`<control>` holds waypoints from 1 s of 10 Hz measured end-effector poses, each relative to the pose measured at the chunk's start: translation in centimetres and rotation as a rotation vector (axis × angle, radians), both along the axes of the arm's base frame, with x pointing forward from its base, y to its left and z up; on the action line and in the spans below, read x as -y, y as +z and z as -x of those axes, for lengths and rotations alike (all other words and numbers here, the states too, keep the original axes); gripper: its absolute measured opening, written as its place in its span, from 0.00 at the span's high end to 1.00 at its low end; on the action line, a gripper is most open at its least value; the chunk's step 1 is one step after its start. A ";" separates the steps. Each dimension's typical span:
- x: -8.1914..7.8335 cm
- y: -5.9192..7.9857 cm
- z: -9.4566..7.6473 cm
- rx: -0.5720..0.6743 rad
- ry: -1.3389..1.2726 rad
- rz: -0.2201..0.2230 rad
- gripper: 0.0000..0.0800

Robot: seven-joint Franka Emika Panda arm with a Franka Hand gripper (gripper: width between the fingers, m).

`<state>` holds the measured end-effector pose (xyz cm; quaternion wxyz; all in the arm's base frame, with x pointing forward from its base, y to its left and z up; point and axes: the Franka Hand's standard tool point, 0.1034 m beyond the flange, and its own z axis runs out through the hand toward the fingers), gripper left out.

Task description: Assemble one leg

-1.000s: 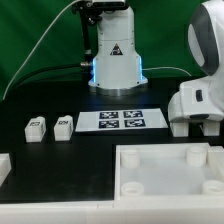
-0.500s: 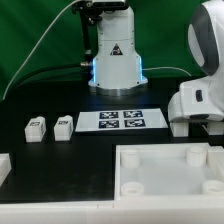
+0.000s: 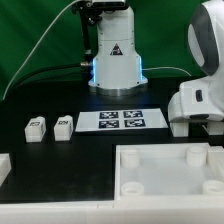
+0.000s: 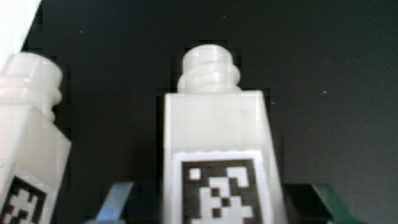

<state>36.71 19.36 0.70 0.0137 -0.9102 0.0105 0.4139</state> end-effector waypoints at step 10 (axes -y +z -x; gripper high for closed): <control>2.3 9.3 -6.3 0.558 0.064 -0.051 0.64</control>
Offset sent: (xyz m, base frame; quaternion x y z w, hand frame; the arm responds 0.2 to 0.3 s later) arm 0.0411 -0.0345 0.0812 -0.0322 0.2546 -0.0602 0.9646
